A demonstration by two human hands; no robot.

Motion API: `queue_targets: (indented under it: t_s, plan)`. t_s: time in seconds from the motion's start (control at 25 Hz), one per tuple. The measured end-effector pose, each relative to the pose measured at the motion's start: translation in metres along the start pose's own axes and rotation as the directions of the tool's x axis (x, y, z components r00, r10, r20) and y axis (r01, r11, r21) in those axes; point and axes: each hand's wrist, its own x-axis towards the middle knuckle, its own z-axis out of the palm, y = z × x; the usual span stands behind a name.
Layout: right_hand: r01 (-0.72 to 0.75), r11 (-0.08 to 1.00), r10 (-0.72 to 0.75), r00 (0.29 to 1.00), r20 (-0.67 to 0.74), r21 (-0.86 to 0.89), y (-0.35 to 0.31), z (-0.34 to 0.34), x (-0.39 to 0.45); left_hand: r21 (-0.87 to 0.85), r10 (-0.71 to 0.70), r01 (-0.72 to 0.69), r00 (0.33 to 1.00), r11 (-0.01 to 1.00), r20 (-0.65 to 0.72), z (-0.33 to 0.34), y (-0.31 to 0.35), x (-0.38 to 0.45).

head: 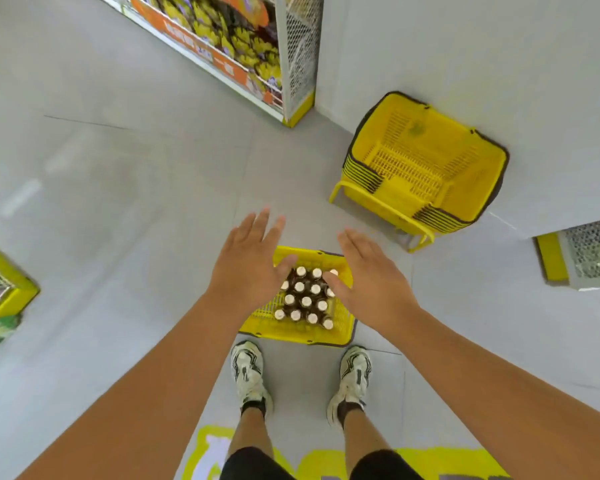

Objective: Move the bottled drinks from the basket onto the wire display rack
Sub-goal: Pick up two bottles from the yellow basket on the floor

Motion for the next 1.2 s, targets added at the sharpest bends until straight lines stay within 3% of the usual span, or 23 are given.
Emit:
queue_targets:
  t_s: [0.24, 0.48, 0.72, 0.96, 1.2]
  plan:
    - [-0.052, 0.996, 0.043, 0.989, 0.139, 0.067, 0.043, 0.146, 0.052, -0.090, -0.098, 0.107, 0.990, 0.990, 0.103, 0.141, -0.048, 0.030]
    - [-0.094, 0.990, 0.081, 0.989, 0.125, 0.103, 0.081, 0.263, 0.112, -0.075, -0.109, 0.132, 0.960, 0.988, 0.259, 0.270, -0.091, 0.068]
    - [-0.085, 0.993, 0.072, 0.985, 0.156, 0.077, 0.117, 0.355, 0.165, -0.130, -0.130, 0.172, 0.951, 0.976, 0.281, 0.379, -0.119, 0.112]
    - [-0.089, 0.993, 0.073, 0.977, 0.199, 0.073, 0.145, 0.416, 0.207, -0.203, -0.140, 0.208, 0.941, 0.957, 0.308, 0.442, -0.135, 0.155]
    - [-0.083, 0.996, 0.078, 0.981, 0.177, 0.020, 0.155, 0.446, 0.236, -0.373, -0.217, 0.342, 0.916, 0.863, 0.338, 0.475, -0.140, 0.178]
